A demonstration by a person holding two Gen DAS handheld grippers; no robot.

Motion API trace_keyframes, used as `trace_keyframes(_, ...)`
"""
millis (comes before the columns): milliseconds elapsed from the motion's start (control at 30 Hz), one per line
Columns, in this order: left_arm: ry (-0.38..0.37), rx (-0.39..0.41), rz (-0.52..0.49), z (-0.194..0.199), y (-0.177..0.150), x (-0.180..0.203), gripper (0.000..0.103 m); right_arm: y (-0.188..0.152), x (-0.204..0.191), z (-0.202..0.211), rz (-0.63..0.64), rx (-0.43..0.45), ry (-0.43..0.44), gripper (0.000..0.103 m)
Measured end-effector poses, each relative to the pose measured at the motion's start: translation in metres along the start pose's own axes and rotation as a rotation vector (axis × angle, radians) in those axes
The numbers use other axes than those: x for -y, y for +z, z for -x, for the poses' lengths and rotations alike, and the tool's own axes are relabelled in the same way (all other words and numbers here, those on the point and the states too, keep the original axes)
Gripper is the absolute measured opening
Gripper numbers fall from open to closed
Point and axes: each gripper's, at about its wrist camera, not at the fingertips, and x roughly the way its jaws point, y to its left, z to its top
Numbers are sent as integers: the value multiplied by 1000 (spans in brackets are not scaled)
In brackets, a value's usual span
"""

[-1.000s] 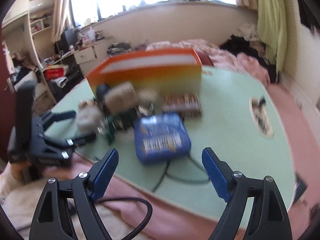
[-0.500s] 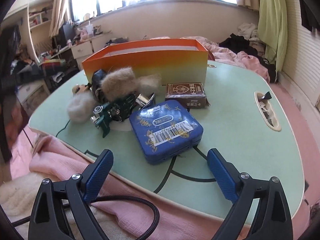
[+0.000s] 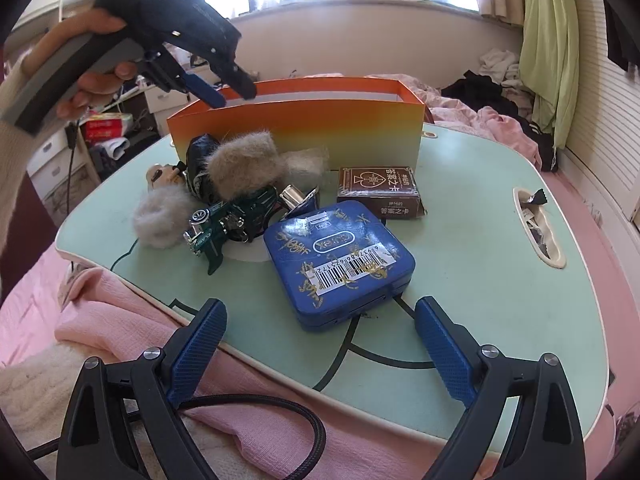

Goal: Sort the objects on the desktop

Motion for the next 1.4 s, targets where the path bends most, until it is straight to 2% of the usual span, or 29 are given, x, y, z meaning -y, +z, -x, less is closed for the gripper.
trace_keyframes(100,40,-123,-9,-23,0,-2,47,1,2,0,1,-1,0,95)
trace_keyframes(133,56,-93,-24,-23,2,0,47,1,2,0,3,-1,-1,95)
trace_keyframes(200,79,-96,-17,-25,4,0,49,1,2,0,6,-3,-3,95)
trace_keyframes(267,80,-101,-20,-31,7,1,49,1,3,0,7,-3,-2,95)
trace_keyframes(333,51,-89,-30,-34,8,3,49,2,5,0,4,-1,4,95)
trace_keyframes(433,-36,-20,-7,-24,6,2,49,1,5,1,3,-3,8,95)
trace_keyframes(533,-119,133,10,8,-9,-3,49,6,11,8,-16,15,29,95)
trace_keyframes(633,-115,270,5,42,-52,-15,50,28,18,33,-9,98,10,95)
trace_keyframes(700,-96,307,45,52,-82,-31,62,59,22,45,-42,122,41,95)
trace_keyframes(733,-68,327,68,54,-98,-38,69,78,24,45,-77,103,73,95)
trace_keyframes(833,19,357,75,43,-137,-46,70,140,26,24,-211,-1,220,95)
trace_keyframes(900,10,348,81,31,-154,-48,70,178,17,-10,-266,-128,303,95)
trace_keyframes(967,-1,362,104,22,-170,-49,70,206,1,-58,-289,-281,330,95)
trace_keyframes(1033,21,382,106,13,-178,-53,70,219,-12,-99,-296,-395,319,94)
trace_keyframes(1067,47,389,108,8,-180,-55,70,222,-24,-124,-272,-474,296,89)
trace_keyframes(1100,63,387,119,3,-181,-57,70,221,-32,-137,-251,-517,278,84)
trace_keyframes(1133,92,425,115,3,-183,-56,71,219,-46,-154,-208,-579,247,83)
trace_keyframes(1267,106,458,96,0,-190,-55,76,210,-69,-191,-133,-698,163,82)
trace_keyframes(1333,112,461,87,-2,-190,-54,77,210,-73,-196,-107,-686,163,82)
trace_keyframes(1367,116,466,85,-2,-190,-53,77,211,-75,-196,-73,-672,136,81)
trace_keyframes(1400,120,471,84,-1,-190,-52,77,211,-74,-196,-51,-647,81,73)
